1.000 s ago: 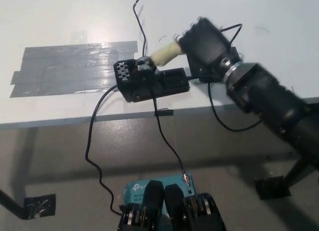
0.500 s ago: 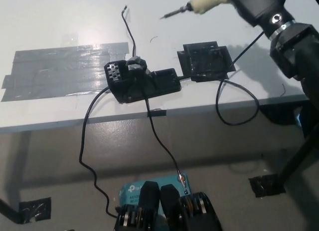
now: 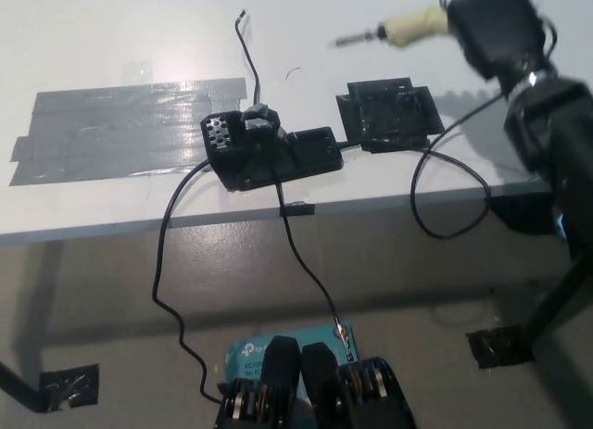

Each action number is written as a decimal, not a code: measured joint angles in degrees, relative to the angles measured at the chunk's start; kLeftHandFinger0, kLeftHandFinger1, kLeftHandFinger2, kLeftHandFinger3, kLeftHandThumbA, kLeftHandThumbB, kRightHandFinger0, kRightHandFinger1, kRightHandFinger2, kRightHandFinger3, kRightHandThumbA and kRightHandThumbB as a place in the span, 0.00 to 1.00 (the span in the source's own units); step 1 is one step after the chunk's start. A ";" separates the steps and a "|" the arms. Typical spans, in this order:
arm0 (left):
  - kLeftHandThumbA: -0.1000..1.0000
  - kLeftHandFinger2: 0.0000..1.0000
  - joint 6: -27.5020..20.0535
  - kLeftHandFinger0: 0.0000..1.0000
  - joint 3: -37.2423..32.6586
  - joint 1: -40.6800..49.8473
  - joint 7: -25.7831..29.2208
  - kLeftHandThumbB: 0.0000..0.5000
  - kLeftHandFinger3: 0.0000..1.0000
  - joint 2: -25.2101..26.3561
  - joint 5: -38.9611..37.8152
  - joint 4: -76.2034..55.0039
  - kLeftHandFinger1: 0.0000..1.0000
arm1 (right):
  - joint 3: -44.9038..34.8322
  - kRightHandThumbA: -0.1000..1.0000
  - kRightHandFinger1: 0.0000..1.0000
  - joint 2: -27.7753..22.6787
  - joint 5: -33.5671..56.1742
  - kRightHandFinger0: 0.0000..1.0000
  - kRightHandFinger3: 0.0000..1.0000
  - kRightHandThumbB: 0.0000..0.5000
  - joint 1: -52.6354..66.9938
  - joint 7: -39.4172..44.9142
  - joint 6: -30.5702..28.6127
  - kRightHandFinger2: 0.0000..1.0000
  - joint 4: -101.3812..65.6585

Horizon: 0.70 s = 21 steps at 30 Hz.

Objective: The robot uses its right hand to grab the soldering gun kept on the middle of the table and pulls it out of its base and keep it on the right side of the base

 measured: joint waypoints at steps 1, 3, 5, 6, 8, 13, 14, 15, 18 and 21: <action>0.79 0.48 0.00 0.25 0.00 -0.01 0.00 0.60 0.77 0.00 0.09 0.00 0.34 | -0.01 0.15 0.03 0.54 0.01 0.00 0.19 0.13 1.27 2.09 1.38 0.20 -0.13; 0.79 0.48 0.00 0.26 -0.02 -0.01 0.00 0.60 0.76 0.00 0.28 0.00 0.34 | -0.01 0.18 0.00 1.36 0.00 0.00 0.28 0.03 2.72 4.61 3.19 0.18 -0.22; 0.78 0.48 0.00 0.26 -0.06 -0.02 -0.01 0.60 0.83 0.00 0.47 -0.01 0.34 | -0.05 0.13 0.10 2.19 0.04 0.08 0.47 0.00 4.11 6.98 4.86 0.25 -0.30; 0.78 0.48 0.00 0.25 -0.07 -0.01 -0.01 0.59 0.83 0.00 0.59 -0.01 0.33 | -0.10 0.15 0.06 2.78 0.08 0.00 0.53 0.00 5.08 8.48 5.93 0.19 -0.46; 0.78 0.49 0.00 0.25 -0.07 -0.01 -0.01 0.59 0.85 0.00 0.71 -0.02 0.34 | -0.21 0.19 0.09 3.81 0.20 0.01 0.78 0.00 6.53 10.59 7.39 0.23 -0.66; 0.80 0.51 0.02 0.24 -0.07 -0.15 -0.07 0.62 0.87 0.00 0.77 -0.02 0.35 | -1.35 0.06 0.07 6.02 0.94 0.02 0.79 0.00 7.71 15.64 11.42 0.17 -0.71; 0.80 0.51 0.01 0.25 -0.08 -0.18 -0.11 0.62 0.87 0.00 0.78 -0.02 0.35 | -1.48 0.05 0.08 6.14 1.00 0.00 0.81 0.00 7.70 15.94 11.67 0.19 -0.74; 0.79 0.50 0.00 0.25 -0.13 -0.25 -0.34 0.61 0.88 0.02 0.82 -0.02 0.34 | -1.91 0.05 0.09 6.55 1.29 0.00 0.83 0.00 7.70 17.33 12.65 0.21 -0.88; 0.77 0.49 0.00 0.23 -0.18 -0.20 -0.72 0.62 0.87 0.02 0.83 -0.03 0.33 | -2.55 0.48 0.38 7.05 2.29 0.29 1.00 0.03 7.70 19.83 13.89 0.50 -0.98; 0.78 0.48 0.00 0.21 -0.18 -0.19 -0.99 0.63 0.84 0.02 0.83 -0.03 0.31 | -3.76 0.94 1.00 7.34 3.54 1.00 1.00 0.45 7.72 22.56 15.26 1.00 -1.68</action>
